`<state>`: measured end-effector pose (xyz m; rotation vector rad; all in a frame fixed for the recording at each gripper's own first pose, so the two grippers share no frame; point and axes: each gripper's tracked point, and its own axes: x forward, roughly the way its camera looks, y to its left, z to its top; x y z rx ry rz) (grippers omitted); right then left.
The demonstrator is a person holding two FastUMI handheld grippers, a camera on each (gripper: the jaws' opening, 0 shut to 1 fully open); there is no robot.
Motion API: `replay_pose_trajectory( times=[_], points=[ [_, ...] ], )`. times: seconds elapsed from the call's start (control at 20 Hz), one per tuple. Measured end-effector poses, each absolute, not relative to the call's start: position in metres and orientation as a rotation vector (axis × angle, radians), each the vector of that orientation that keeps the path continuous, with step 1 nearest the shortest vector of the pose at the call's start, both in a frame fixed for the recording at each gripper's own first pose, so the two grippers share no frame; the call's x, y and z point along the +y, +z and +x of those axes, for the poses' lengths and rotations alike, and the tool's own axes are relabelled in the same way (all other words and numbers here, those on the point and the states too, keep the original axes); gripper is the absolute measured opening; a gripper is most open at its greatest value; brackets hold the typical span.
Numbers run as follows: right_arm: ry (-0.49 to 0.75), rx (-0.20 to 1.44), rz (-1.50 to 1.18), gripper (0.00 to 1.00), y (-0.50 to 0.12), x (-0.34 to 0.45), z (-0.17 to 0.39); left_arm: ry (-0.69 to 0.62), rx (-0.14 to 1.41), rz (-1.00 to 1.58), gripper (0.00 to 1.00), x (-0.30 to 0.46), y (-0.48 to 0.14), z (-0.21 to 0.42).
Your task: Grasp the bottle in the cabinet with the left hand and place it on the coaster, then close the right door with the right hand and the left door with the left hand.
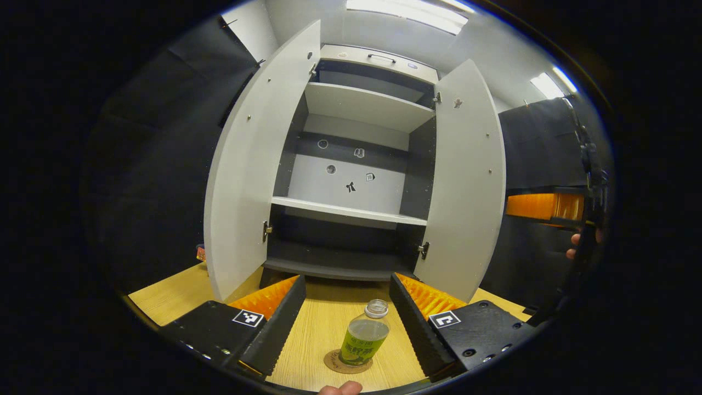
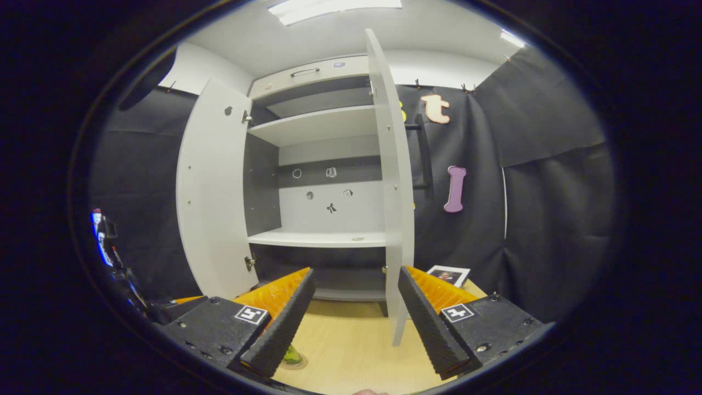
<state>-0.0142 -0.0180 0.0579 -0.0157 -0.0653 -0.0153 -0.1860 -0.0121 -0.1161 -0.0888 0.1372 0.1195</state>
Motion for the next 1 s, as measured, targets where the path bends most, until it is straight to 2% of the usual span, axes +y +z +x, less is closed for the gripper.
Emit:
replay_pose_trajectory(
  times=[0.1, 0.15, 0.2, 0.3, 0.4, 0.5, 0.65, 0.7, 0.8, 0.85, 1.0],
  points=[
    [-0.020, -0.090, 0.002, 0.96, 0.064, -0.023, -0.008, 0.140, 0.129, -0.067, 0.93, -0.003, -0.105, -0.187],
    [-0.026, -0.098, 0.007, 1.00, 0.066, -0.029, -0.007, 0.150, 0.124, -0.049, 0.93, 0.001, -0.100, -0.186],
    [-0.040, -0.107, 0.006, 0.96, 0.070, -0.038, -0.005, 0.159, 0.117, -0.030, 0.93, 0.004, -0.095, -0.184],
    [-0.074, -0.118, -0.005, 1.00, 0.085, -0.062, -0.001, 0.167, 0.100, 0.008, 0.93, 0.007, -0.087, -0.181],
    [-0.125, -0.135, -0.024, 0.96, 0.113, -0.095, 0.007, 0.161, 0.083, 0.026, 0.93, 0.003, -0.083, -0.183],
    [-0.206, -0.178, -0.049, 1.00, 0.154, -0.132, 0.015, 0.143, 0.072, 0.035, 0.93, -0.008, -0.080, -0.185],
    [-0.296, -0.247, -0.075, 0.96, 0.202, -0.166, 0.026, 0.132, 0.069, 0.039, 0.93, -0.017, -0.081, -0.182],
    [-0.308, -0.248, -0.080, 1.00, 0.208, -0.173, 0.033, 0.133, 0.073, 0.032, 0.93, -0.018, -0.082, -0.181],
    [-0.286, -0.236, -0.082, 0.96, 0.215, -0.171, 0.049, 0.134, 0.077, 0.011, 0.93, -0.020, -0.086, -0.178],
    [-0.270, -0.226, -0.087, 1.00, 0.216, -0.168, 0.056, 0.137, 0.079, 0.002, 0.93, -0.019, -0.087, -0.177],
    [-0.275, -0.216, -0.112, 0.98, 0.214, -0.172, 0.061, 0.160, 0.085, -0.005, 0.93, -0.013, -0.090, -0.175]
  ],
)
